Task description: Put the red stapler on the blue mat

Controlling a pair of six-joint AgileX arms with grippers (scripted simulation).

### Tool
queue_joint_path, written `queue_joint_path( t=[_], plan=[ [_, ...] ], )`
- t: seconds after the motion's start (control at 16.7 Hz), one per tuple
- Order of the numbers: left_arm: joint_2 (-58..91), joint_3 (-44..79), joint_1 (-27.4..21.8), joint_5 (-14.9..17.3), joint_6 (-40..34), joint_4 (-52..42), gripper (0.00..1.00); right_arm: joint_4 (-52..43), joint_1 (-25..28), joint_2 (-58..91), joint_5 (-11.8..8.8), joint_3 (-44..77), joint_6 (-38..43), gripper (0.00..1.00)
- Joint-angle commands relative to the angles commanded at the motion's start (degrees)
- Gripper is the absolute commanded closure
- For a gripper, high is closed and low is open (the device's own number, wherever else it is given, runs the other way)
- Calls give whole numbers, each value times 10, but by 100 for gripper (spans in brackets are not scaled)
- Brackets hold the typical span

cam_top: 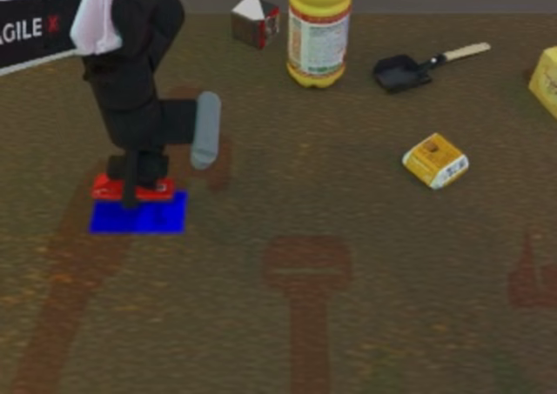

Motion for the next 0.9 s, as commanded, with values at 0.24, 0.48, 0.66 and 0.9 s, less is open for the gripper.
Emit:
queue_joint_path(
  t=[0.24,0.48,0.66,0.9],
  plan=[
    [8,-32,4,1,6,35,100,0,0,0,0,0,0,0],
    [8,-32,4,1,6,35,92,0,0,0,0,0,0,0],
    [8,-32,4,1,6,35,70,0,0,0,0,0,0,0],
    [8,-32,4,1,6,35,40,0,0,0,0,0,0,0]
  ],
)
